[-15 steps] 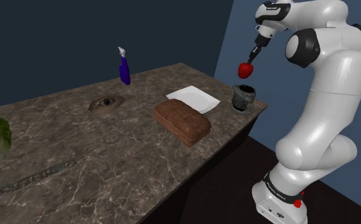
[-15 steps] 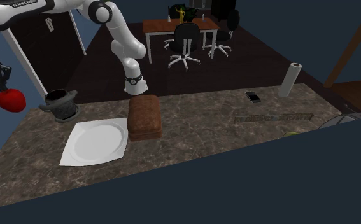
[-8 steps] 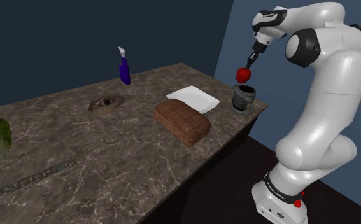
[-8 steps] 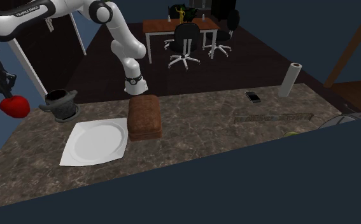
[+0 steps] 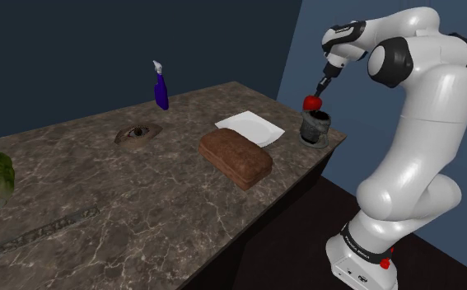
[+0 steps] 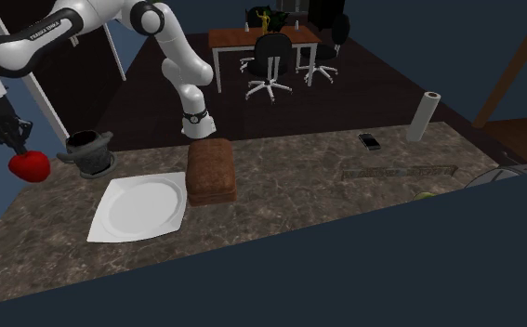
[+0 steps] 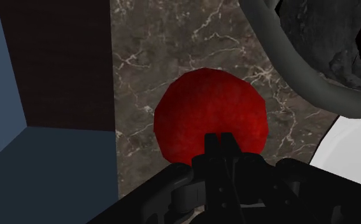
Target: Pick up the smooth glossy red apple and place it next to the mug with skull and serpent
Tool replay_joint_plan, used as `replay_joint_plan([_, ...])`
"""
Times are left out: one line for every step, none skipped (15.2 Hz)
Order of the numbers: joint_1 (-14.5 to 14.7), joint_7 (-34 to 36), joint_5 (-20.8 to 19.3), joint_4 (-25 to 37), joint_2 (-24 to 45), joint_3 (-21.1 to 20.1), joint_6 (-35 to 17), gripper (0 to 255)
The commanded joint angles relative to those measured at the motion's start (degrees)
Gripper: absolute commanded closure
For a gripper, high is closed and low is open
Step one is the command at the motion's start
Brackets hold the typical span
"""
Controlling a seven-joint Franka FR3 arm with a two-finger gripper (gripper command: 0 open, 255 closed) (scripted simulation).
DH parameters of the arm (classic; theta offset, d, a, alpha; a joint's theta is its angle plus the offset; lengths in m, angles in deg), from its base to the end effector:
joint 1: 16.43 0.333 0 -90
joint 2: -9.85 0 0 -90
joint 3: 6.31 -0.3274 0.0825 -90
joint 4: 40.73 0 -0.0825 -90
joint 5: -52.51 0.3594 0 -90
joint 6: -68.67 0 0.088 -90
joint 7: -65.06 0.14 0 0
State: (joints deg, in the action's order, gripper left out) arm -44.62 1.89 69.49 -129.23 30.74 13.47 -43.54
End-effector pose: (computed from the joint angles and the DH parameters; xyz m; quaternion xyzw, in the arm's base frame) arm 0.4787 -0.4479 0.4452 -0.9918 -0.0936 -0.0856 0.0147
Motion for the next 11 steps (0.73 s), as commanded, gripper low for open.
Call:
replay_joint_plan([0.06, -0.26, 0.23, -1.05, 0.32, -0.1, -1.38, 255])
replay_joint_plan([0.08, -0.43, 0.35, -1.6, 0.47, -0.15, -2.06, 255])
replay_joint_plan([0.09, -0.59, 0.48, -2.13, 0.64, -0.2, -2.73, 255])
replay_joint_plan([0.09, -0.76, 0.61, -2.65, 0.82, -0.25, -3.4, 255])
replay_joint_plan([0.09, -0.93, 0.75, -3.15, 1.01, -0.31, -4.07, 255])
replay_joint_plan([0.09, -1.1, 0.9, -3.63, 1.21, -0.37, -4.72, 255])
replay_joint_plan([0.09, -1.28, 1.05, -4.1, 1.42, -0.43, -5.38, 255])
replay_joint_plan([0.08, -1.45, 1.2, -4.55, 1.64, -0.49, -6.02, 255])
replay_joint_plan([0.07, -1.63, 1.37, -4.99, 1.88, -0.55, -6.66, 255])
replay_joint_plan([0.05, -1.82, 1.53, -5.41, 2.12, -0.62, -7.3, 255])
replay_joint_plan([0.05, -1.9, 1.61, -5.62, 2.24, -0.66, -7.62, 255])
